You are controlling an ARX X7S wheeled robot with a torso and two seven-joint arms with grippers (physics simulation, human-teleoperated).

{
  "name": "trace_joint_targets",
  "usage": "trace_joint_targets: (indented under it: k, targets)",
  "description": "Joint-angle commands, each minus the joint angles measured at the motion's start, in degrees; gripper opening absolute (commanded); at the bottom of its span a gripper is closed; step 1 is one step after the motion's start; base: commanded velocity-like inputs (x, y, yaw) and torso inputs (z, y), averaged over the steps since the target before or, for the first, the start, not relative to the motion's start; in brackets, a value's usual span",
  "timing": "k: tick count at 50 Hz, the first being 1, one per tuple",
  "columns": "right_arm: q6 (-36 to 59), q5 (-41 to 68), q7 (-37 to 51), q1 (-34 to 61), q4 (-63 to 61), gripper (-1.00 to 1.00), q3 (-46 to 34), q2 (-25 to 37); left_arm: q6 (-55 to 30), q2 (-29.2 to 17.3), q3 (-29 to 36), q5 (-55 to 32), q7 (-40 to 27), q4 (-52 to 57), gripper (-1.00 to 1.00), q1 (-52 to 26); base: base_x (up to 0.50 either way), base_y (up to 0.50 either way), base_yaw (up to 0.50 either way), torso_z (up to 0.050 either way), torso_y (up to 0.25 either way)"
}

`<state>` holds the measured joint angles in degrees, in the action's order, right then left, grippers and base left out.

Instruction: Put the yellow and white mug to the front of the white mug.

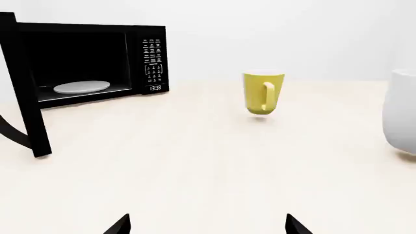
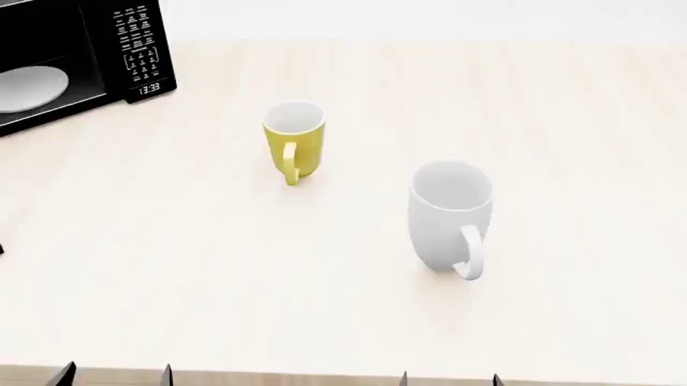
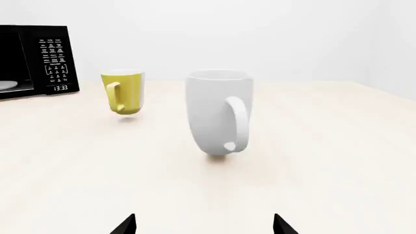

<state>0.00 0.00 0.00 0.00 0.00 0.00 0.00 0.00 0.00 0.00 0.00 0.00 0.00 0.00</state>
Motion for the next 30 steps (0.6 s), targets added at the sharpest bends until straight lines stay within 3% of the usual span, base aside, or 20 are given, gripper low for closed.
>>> trace_joint_targets:
  k: [1, 5, 7, 17, 23, 30]
  targets:
    - [0.7, 2.1, 1.0, 0.9, 1.2, 1.00, -0.6, 0.7, 1.3, -0.7, -0.2, -1.6, -2.4, 0.5, 1.00, 0.0, 0.00, 0.00, 0.00, 0.000, 0.000]
    - [4.4, 0.9, 4.3, 0.4, -2.6, 1.00, -1.0, 1.5, 5.3, -1.1, -0.9, -4.7, -4.4, 4.0, 1.00, 2.0, 0.00, 0.00, 0.00, 0.000, 0.000]
    - [6.1, -2.3, 7.5, 0.8, -2.6, 1.00, -1.7, 2.0, 0.4, -1.6, -1.3, -7.1, -5.0, 6.2, 1.00, 2.2, 0.00, 0.00, 0.00, 0.000, 0.000]
    - [7.6, -5.7, 12.3, -0.1, -6.5, 1.00, -2.8, 3.9, -0.5, -3.4, 0.3, -7.0, -7.0, 7.5, 1.00, 2.3, 0.00, 0.00, 0.00, 0.000, 0.000]
    - [13.1, -5.5, 15.8, -3.6, -17.8, 1.00, 4.0, 6.2, -7.4, -4.6, -0.5, -9.3, -8.4, 13.7, 1.00, 3.1, 0.00, 0.00, 0.00, 0.000, 0.000]
    - [16.8, -1.7, 17.9, -7.6, -24.6, 1.00, 13.8, 8.1, -4.9, -5.5, 0.9, -9.2, -7.7, 13.2, 1.00, 2.3, 0.00, 0.00, 0.00, 0.000, 0.000]
